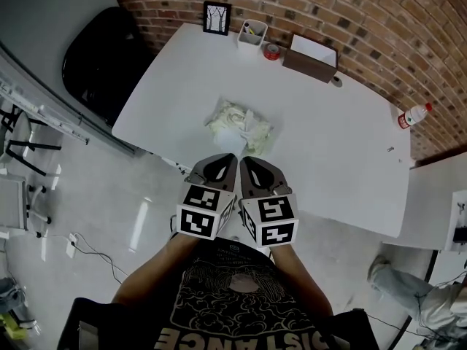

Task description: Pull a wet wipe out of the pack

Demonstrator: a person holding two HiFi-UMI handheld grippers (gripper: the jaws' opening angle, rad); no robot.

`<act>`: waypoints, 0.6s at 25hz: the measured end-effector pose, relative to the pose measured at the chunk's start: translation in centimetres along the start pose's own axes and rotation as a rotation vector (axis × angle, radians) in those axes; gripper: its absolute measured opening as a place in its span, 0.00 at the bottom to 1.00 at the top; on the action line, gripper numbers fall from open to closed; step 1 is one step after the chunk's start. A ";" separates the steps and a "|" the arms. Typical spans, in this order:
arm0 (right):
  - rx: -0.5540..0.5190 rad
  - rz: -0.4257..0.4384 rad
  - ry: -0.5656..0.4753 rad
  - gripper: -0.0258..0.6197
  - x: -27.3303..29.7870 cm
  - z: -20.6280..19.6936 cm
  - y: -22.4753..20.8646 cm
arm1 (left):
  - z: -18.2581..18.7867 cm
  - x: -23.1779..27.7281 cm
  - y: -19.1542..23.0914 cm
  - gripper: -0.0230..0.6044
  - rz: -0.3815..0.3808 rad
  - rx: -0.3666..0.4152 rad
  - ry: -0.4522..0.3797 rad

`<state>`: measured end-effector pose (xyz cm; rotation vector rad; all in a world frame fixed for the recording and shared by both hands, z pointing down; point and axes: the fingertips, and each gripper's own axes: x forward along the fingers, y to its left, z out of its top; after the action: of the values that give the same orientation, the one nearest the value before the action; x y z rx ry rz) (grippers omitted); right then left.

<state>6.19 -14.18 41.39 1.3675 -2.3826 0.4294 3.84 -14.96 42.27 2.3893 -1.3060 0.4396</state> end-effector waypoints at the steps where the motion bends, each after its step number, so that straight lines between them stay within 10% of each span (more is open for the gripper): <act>1: 0.001 -0.004 0.003 0.07 0.5 0.1 -0.2 | 0.1 0.4 0.3 0.06 -0.005 0.005 0.003; 15: 0.011 -0.071 0.065 0.07 6.2 0.0 -2.7 | 0.1 5.4 3.6 0.06 -0.098 0.054 0.080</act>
<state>5.66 -20.20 44.39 1.4162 -2.2756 0.4607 3.54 -20.75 45.19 2.4406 -1.1506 0.5422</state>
